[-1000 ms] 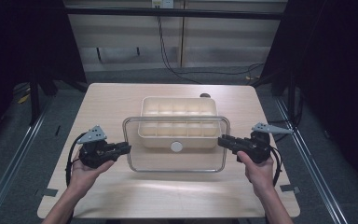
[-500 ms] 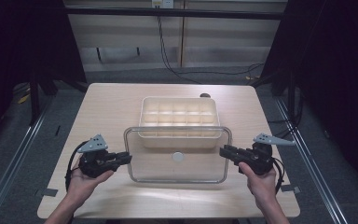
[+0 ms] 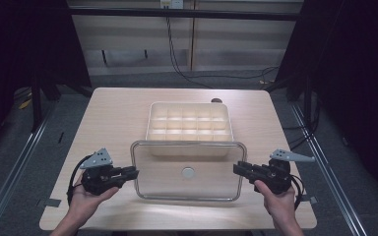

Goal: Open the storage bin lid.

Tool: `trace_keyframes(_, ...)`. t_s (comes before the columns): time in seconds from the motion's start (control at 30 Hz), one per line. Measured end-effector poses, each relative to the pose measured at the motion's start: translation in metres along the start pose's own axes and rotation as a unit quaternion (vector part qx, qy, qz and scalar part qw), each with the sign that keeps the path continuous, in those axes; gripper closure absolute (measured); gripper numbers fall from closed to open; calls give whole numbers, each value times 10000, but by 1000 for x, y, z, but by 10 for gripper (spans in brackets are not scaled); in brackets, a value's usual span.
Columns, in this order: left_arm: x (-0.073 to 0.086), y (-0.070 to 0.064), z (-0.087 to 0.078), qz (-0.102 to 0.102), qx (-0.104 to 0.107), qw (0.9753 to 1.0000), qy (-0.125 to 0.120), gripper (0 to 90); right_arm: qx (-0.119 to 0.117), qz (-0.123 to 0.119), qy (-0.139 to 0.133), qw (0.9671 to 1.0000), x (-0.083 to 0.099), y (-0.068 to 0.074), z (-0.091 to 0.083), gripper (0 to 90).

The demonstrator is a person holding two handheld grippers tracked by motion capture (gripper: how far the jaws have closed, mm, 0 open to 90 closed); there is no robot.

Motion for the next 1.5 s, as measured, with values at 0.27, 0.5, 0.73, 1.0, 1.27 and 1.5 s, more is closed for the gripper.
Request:
trace_keyframes(0.27,14,-9,-3,-62,46,9998,160,778,-68,114,83,9999,11,1,2,694)
trace_keyframes(0.5,24,-15,-2,-53,129,9995,278,775,-96,194,183,9996,22,3,-3,695)
trace_keyframes(0.73,25,-11,3,-81,35,9994,337,759,34,178,330,9993,31,-4,5,689)
trace_keyframes(1.0,29,5,20,-201,-70,9981,583,694,231,177,771,9966,35,-18,25,645)
trace_keyframes(1.27,36,12,30,-334,63,9970,698,653,332,190,949,9947,41,-30,42,581)
trace_keyframes(1.5,40,18,45,-412,36,9951,893,612,497,267,1121,9921,48,-39,53,537)
Point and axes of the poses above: each handheld gripper's, and its own axes: z roughly forward along the jaws, x roughly out of its underside, y roughly to its left, the point moved 4 cm from there along z, roughly forward along the jaws, and after that the axes turned 2 degrees about -z, right-handed, at the moved point
